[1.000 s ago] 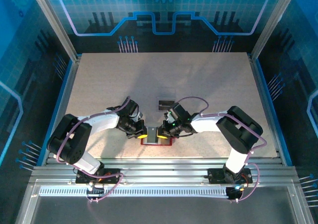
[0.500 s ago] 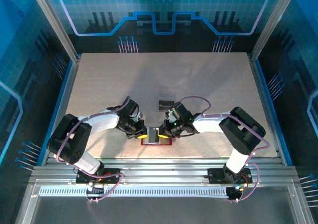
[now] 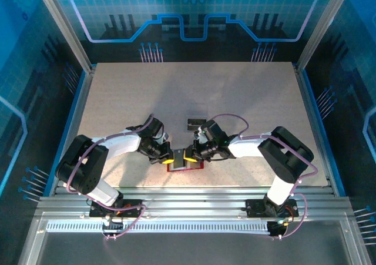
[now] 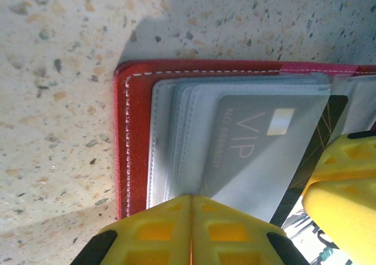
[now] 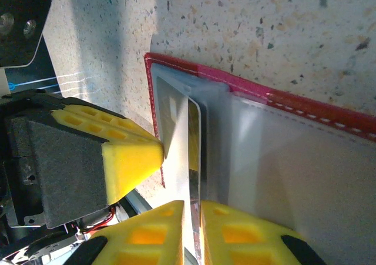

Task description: Take the credit cards out of the card holder

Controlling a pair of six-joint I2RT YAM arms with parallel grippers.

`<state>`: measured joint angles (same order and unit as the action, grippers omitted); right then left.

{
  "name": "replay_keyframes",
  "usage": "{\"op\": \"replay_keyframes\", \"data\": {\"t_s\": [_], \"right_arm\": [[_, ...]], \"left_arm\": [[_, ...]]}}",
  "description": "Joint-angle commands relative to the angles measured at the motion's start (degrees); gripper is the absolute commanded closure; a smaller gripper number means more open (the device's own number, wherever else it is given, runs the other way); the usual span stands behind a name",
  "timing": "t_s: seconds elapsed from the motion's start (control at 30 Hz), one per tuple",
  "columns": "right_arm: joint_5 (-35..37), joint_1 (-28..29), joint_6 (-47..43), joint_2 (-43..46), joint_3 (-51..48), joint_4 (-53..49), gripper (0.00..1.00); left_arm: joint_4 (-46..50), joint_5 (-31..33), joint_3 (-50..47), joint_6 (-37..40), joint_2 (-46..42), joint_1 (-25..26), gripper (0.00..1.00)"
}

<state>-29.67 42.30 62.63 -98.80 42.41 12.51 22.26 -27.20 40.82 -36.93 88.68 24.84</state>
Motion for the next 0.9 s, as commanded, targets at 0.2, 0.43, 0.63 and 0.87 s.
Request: {"op": "replay_keyframes", "data": {"t_s": [0.2, 0.43, 0.63, 0.87], "right_arm": [[-2.1, 0.4, 0.6, -2.0, 0.3, 2.4, 0.88], [-1.5, 0.4, 0.3, -1.4, 0.3, 1.8, 0.93], [0.3, -0.3, -2.5, 1.1, 0.8, -4.8, 0.97], [0.8, -2.3, -7.1, 4.4, 1.2, -13.1, 0.99]], "left_arm": [[3.3, 2.1, 1.2, 1.2, 0.9, -0.2, 0.93], [3.3, 2.1, 1.1, 1.2, 0.8, -0.2, 0.93], [3.3, 2.2, 1.1, 1.3, 0.7, -0.2, 0.93], [3.2, 2.2, 1.1, 1.2, 0.6, -0.3, 0.93]]}}
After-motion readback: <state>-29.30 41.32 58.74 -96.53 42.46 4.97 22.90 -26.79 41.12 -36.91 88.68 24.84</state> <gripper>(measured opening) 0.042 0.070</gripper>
